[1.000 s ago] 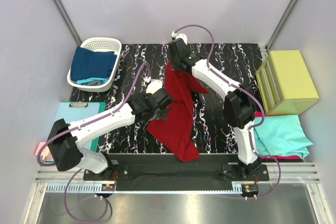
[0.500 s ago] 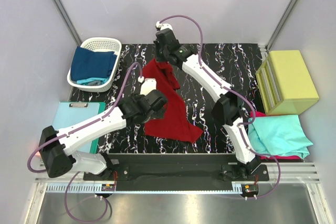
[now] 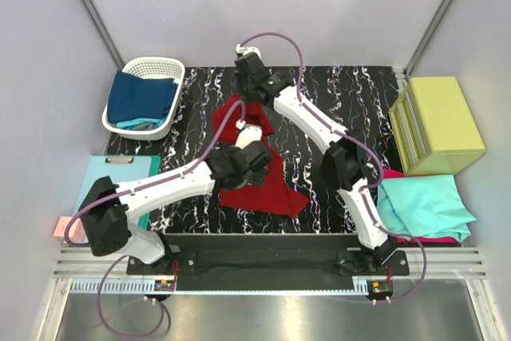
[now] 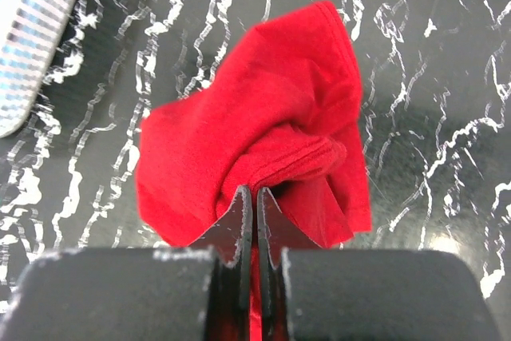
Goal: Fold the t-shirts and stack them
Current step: Flatten out the tshirt
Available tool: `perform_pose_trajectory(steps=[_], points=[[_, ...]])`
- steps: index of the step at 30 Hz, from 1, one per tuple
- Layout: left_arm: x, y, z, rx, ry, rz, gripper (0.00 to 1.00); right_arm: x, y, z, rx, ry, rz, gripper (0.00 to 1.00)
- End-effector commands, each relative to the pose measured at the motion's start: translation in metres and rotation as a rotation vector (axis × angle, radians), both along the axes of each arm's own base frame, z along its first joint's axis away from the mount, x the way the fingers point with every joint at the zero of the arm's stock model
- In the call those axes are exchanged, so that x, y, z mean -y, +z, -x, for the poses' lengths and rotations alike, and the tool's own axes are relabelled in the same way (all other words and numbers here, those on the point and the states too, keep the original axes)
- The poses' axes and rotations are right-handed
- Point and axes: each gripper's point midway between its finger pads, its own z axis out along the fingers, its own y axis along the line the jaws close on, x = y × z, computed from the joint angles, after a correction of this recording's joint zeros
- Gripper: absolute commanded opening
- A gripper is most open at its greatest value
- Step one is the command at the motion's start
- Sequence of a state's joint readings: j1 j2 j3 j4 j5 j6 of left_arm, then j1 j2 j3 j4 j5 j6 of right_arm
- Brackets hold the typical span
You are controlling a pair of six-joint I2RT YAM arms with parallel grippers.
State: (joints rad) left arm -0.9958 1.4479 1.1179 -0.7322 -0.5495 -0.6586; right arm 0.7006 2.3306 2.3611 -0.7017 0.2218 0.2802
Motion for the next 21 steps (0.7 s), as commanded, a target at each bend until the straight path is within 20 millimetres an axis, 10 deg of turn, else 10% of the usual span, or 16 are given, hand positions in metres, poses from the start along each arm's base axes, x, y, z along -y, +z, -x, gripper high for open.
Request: perform_pose_trajectory(steps=[1,21], points=[[0.061,0.008,0.017,0.029,-0.197,0.085,0.86,0.019,0.047,0.003,0.081,-0.029,-0.007,0.00],[0.159,-0.055,0.081,-0.196,-0.605,0.072,0.82,0.027,0.034,-0.002,0.028,-0.019,-0.044,0.00]])
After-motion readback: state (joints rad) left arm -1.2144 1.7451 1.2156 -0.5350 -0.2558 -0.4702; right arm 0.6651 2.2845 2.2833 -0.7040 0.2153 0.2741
